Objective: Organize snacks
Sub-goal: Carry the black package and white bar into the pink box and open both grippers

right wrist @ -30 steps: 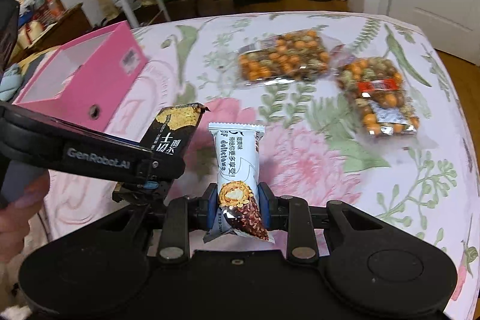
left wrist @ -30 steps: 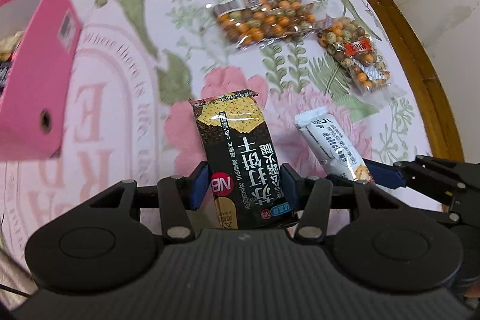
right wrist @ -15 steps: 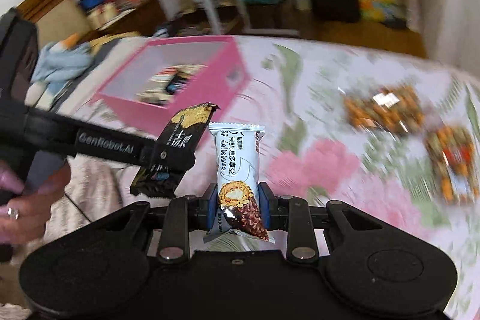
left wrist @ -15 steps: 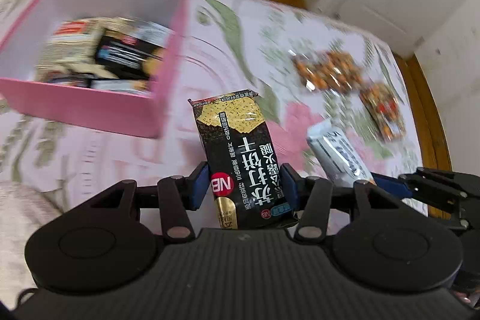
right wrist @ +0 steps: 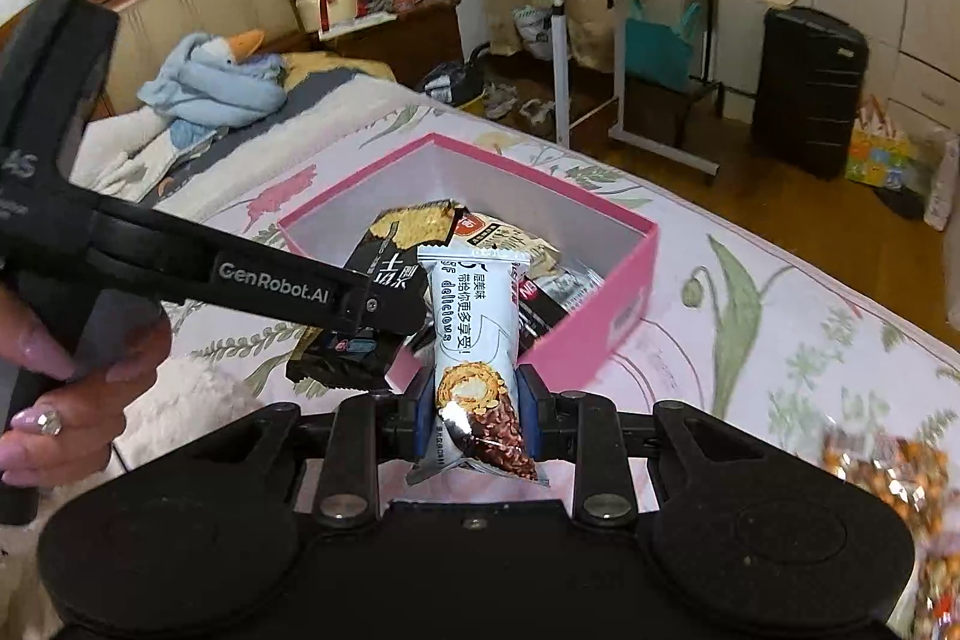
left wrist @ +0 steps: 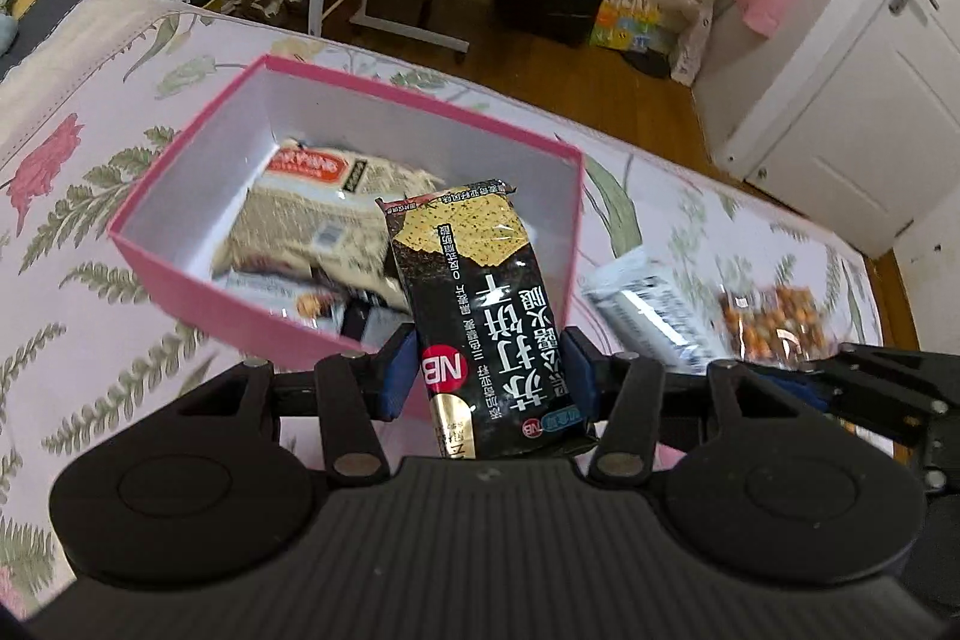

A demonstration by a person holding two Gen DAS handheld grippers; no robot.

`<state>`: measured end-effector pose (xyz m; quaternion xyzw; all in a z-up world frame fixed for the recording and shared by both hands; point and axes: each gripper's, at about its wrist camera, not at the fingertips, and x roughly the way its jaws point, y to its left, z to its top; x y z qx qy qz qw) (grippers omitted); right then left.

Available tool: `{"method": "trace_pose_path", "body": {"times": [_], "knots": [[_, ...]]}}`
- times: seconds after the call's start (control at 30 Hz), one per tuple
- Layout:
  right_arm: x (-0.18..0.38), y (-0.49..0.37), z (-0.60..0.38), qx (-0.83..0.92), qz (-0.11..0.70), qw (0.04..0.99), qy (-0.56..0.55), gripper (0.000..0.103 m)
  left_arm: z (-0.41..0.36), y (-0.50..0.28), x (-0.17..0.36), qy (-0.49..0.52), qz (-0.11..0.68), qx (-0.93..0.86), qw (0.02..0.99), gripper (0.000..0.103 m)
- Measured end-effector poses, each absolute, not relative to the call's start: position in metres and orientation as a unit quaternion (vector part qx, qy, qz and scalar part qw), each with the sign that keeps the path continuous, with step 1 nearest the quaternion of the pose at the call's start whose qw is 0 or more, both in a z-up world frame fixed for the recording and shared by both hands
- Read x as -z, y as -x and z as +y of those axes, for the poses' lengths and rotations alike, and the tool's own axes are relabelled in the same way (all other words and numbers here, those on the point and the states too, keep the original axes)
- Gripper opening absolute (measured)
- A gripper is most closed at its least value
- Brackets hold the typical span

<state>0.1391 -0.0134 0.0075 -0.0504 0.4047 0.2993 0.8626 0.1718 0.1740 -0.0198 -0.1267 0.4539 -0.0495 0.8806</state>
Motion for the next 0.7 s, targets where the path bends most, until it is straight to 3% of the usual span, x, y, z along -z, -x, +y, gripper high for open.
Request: {"method": "trace_pose_path", "body": {"times": [0.53,0.6,0.7], "knots": [[0.049,-0.216,0.067,-0.290,0.436,0.842,0.129,0.033,0.205,-0.250,0.087,0.114,0.478,-0.025,0.871,0.051],[0.054,-0.218,0.070,-0.290,0.439,0.841,0.129,0.035,0.205,-0.251,0.092,0.100,0.479,-0.023,0.872,0.057],[0.056,-0.217,0.069,-0.287,0.448,0.837,0.124,0.050,0.207,-0.245,0.091,0.090,0.487,0.002,0.869,0.058]]}}
